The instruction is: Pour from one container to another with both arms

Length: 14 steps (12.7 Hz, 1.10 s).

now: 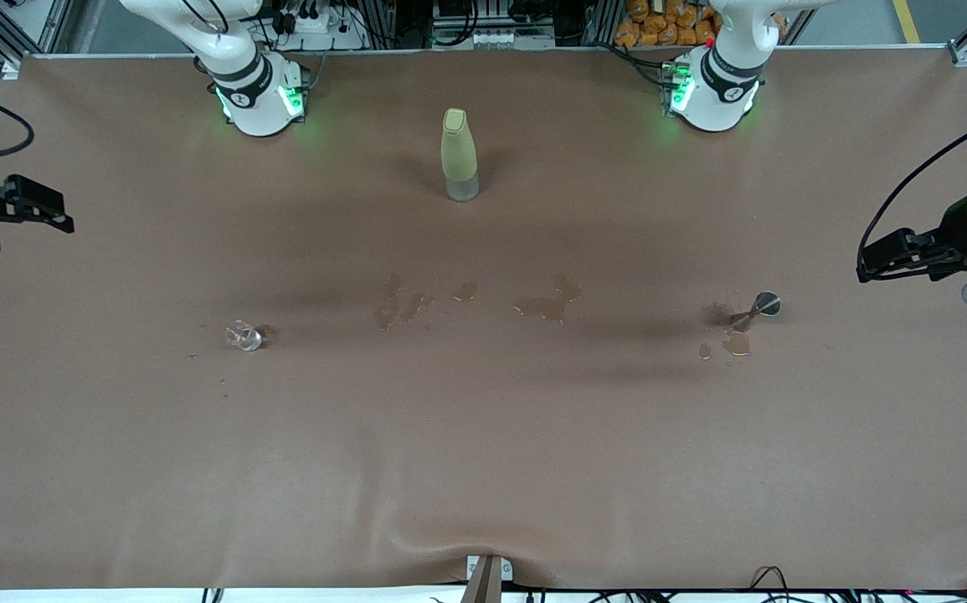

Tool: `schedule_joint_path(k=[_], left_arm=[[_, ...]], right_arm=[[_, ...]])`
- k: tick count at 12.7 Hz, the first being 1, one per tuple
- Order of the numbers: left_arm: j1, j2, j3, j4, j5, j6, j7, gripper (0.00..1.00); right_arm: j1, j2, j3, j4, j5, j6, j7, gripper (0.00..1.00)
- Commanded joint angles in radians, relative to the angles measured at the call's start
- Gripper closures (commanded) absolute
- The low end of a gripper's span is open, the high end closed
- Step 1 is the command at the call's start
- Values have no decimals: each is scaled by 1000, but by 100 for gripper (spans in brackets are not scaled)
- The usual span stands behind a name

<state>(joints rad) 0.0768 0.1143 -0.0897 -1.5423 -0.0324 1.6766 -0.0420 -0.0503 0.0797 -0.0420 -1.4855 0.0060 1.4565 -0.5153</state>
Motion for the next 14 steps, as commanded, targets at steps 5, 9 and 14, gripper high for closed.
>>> schedule_joint_path(k=[5, 9, 14], left_arm=[[-2, 2, -1, 8, -18, -18, 11, 0], [0, 33, -2, 8, -43, -17, 168, 0], [76, 136, 1, 7, -216, -5, 622, 0]], right_arm=[[-100, -138, -4, -174, 0, 42, -737, 0], [-102, -204, -42, -298, 3, 113, -1076, 0], [-100, -207, -93, -374, 46, 235, -1379, 0]])
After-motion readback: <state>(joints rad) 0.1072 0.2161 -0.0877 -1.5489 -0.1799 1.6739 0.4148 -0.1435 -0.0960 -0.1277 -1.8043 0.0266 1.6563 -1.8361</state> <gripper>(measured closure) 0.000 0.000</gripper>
